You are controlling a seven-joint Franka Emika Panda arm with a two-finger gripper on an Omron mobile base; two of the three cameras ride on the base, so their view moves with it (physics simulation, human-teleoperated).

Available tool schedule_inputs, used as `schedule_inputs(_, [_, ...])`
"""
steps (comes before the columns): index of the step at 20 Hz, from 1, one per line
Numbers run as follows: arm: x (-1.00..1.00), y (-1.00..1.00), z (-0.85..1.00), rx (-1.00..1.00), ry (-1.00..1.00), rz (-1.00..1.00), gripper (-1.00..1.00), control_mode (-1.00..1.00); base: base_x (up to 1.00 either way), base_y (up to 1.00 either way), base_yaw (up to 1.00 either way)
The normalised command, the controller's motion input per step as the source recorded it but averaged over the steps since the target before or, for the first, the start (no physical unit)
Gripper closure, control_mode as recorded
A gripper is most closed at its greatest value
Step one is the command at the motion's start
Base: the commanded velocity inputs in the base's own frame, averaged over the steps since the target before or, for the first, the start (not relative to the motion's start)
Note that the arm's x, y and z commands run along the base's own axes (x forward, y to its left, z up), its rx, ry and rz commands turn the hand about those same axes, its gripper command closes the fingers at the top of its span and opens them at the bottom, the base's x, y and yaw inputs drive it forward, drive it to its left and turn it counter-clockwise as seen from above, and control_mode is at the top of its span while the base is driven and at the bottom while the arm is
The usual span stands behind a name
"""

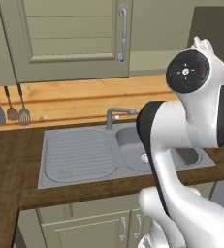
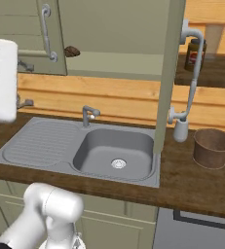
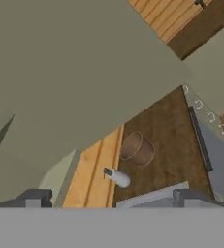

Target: Open the cabinet, pick up the bread from the cabinet and place it in the basket. Then move the basket to the dining counter.

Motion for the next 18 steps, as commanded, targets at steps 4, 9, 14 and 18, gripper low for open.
schedule_inputs(4, [-0.25,0.52,0.49,-0.39,0.34,0.65,-1.00,-1.00,0.00,0.00,0.00])
schedule_inputs(9, [-0.02,0.34,0.47,-0.39,0.45,0.57,-1.00,-1.00,0.00,0.00,0.00])
schedule_inputs(14, [0.50,0.42,0.12,-0.33,0.35,0.43,-1.00,-1.00,0.00,0.00,0.00])
schedule_inputs(18, [0.96,0.55,-0.25,-0.32,0.19,0.30,-1.00,-1.00,0.00,0.00,0.00])
